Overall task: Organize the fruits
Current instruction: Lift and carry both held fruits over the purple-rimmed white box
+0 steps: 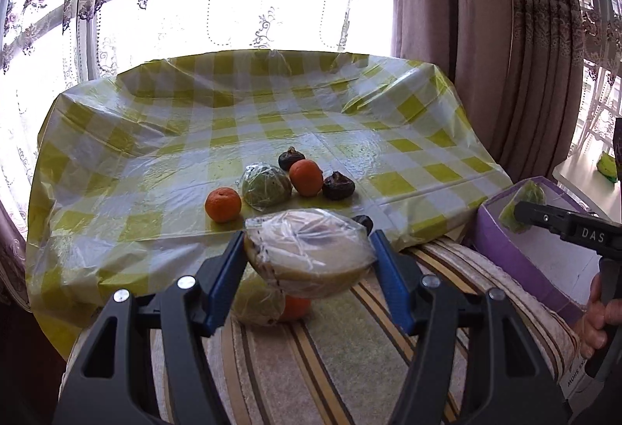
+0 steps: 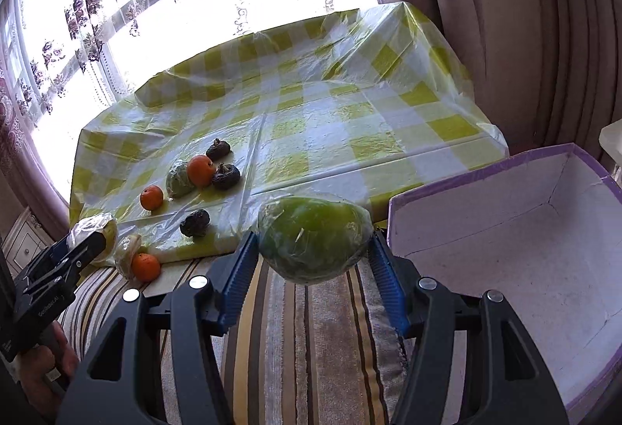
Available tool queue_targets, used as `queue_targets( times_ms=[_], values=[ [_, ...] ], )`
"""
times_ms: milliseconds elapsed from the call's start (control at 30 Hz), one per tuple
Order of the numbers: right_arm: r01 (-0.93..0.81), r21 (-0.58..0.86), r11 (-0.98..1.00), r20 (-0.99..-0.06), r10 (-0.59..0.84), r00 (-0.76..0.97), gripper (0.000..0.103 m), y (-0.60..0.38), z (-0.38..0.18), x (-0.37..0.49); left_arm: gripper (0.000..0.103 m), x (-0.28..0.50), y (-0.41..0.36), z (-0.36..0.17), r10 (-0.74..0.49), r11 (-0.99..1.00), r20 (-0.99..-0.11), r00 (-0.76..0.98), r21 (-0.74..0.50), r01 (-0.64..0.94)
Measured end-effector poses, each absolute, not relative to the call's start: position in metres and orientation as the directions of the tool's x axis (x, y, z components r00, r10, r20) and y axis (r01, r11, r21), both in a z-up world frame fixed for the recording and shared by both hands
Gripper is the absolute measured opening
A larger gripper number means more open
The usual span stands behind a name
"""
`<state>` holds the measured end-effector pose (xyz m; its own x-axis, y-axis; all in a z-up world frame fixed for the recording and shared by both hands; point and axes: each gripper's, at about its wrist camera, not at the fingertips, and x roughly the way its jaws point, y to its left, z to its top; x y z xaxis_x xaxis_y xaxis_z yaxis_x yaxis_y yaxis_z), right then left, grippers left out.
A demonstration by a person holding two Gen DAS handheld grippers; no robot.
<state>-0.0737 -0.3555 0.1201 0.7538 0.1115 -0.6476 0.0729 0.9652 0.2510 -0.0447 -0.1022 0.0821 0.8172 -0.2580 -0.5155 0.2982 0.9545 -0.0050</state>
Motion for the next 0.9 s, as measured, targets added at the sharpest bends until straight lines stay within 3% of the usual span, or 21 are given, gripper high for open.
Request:
queue_targets(
  times_ms=[433,900],
  values=[
    [0.349,0.08,0.934,-0.743,-0.178,0.646,0.058,-0.463,0.09,-0.111,0.064,-0.044,-0.268,0.072,-0.548,0.736,-0.566,0.616,0.023,0.676],
    [0.342,-0.109,0.933,-0.835,-0.273,0.478,0.058,-0.495,0.052,-0.091,0.064,-0.031,-0.4,0.025,-0.586,0.524,-0.731,0.35,-0.012,0.852]
  ],
)
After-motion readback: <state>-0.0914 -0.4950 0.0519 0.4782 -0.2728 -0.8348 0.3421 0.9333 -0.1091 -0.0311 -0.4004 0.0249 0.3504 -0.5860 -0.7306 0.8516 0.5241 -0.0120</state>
